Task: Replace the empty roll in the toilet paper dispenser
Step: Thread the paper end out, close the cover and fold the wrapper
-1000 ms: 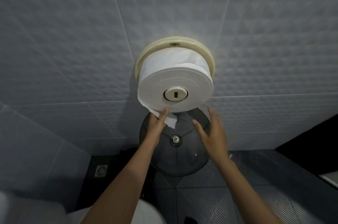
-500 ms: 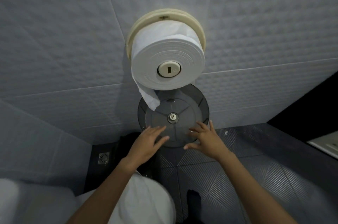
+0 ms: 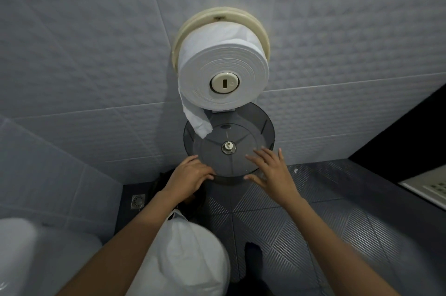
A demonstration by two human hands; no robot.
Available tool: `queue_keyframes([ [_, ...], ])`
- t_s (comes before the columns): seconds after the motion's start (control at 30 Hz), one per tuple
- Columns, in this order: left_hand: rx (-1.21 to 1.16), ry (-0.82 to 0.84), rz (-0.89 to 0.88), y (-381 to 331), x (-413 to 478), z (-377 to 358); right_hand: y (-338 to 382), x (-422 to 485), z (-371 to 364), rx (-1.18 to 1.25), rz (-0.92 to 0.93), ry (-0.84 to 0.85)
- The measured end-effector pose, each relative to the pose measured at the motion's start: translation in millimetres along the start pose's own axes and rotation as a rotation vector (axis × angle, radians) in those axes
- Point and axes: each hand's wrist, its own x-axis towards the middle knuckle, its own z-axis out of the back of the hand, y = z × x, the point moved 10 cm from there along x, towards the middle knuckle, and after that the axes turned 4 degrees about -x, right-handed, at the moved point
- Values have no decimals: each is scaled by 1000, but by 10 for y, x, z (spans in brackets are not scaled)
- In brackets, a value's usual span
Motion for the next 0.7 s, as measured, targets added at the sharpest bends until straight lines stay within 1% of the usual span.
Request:
queue_keyframes([
  [0.07,-34,-20,-8,-65,33,172,66,-86,147,5,-12,-126],
  [0.13,-65,-34,-11,-100,78,373,148,-170,214,-7,-7,-164],
  [0.3,-178,-37,11,-42,185,744,254,-138,274,-131,12,-245],
  [0.43,-241,-10,22,-76,233,845,250,-1,351,-120,31,-326],
  [0.5,-255,62,65,-51,231,825,260,29,317,-97,62,-327],
  [0.53,-287,115,114,-24,230,816,274,28,295,-89,80,-332],
  [0.6,-413,216,226,21,257,816,290,19,251,-70,105,-344],
  [0.63,-438,252,258,20,306,827,294,21,235,-60,113,-350],
  [0.7,-385,341,297,45,455,769,299,27,206,-55,121,-356],
])
